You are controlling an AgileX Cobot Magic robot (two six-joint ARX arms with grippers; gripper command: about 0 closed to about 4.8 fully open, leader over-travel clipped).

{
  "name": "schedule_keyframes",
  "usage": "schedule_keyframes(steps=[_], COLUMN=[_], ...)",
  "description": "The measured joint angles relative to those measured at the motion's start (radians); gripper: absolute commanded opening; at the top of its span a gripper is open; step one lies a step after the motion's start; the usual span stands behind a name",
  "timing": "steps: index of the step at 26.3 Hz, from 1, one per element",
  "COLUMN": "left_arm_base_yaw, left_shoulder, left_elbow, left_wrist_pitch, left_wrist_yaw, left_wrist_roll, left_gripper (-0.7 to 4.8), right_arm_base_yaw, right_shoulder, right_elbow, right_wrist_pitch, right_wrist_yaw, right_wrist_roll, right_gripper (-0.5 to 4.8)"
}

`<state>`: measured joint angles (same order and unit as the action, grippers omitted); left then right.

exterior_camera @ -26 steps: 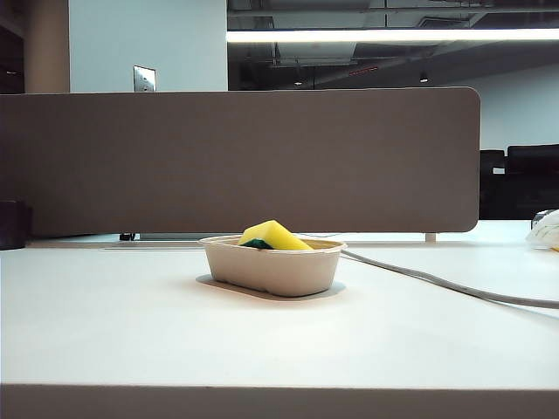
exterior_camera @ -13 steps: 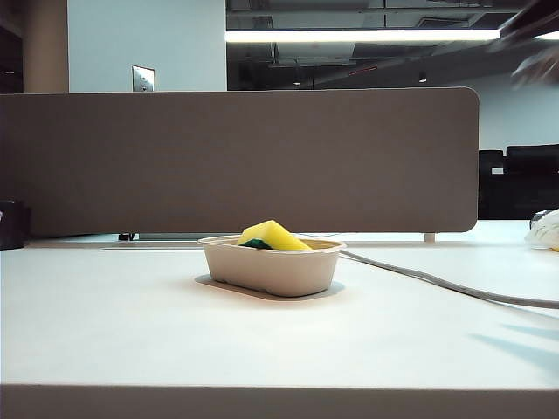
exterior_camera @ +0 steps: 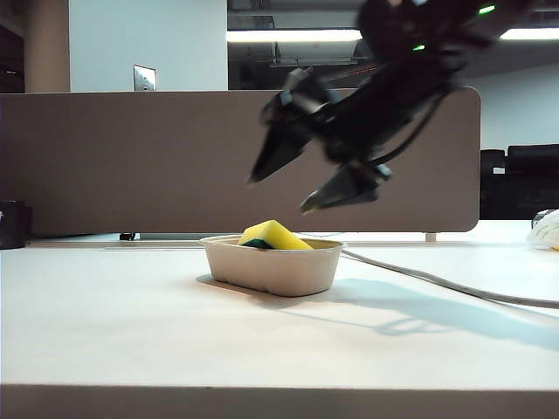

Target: Take out the cleaning sponge from the paper lunch box and place it on the table.

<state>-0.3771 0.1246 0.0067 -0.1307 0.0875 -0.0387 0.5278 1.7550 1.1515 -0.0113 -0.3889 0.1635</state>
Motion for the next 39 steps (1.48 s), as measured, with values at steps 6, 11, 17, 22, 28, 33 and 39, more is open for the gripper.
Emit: schedule_keyframes(steps=[6, 11, 17, 22, 28, 33, 39], left_arm_base_yaw=[0.000, 0.000, 0.000, 0.000, 0.000, 0.000, 0.000], left_shoulder=[0.000, 0.000, 0.000, 0.000, 0.000, -0.001, -0.001], left_elbow=[0.000, 0.000, 0.000, 0.000, 0.000, 0.000, 0.000], left_wrist_pitch=[0.000, 0.000, 0.000, 0.000, 0.000, 0.000, 0.000], left_wrist_yaw=[0.000, 0.000, 0.000, 0.000, 0.000, 0.000, 0.000], left_wrist_roll=[0.000, 0.000, 0.000, 0.000, 0.000, 0.000, 0.000], left_gripper=[-0.05, -0.05, -0.05, -0.05, -0.05, -0.05, -0.05], right_arm_base_yaw=[0.087, 0.105, 0.100, 0.109, 0.122, 0.122, 0.121], right_shoulder=[0.106, 0.159, 0.177, 0.193, 0.200, 0.200, 0.173], right_elbow=[0.141, 0.191, 0.216, 0.212, 0.251, 0.380, 0.549], right_wrist_pitch=[-0.155, -0.190, -0.187, -0.191, -0.216, -0.216, -0.412], right_wrist_yaw=[0.210, 0.320, 0.343, 0.318, 0.309, 0.268, 0.261], right_wrist_roll=[-0.043, -0.052, -0.049, -0.056, -0.056, -0.057, -0.058], right_gripper=[4.79, 4.55, 0.11, -0.07, -0.07, -0.07, -0.07])
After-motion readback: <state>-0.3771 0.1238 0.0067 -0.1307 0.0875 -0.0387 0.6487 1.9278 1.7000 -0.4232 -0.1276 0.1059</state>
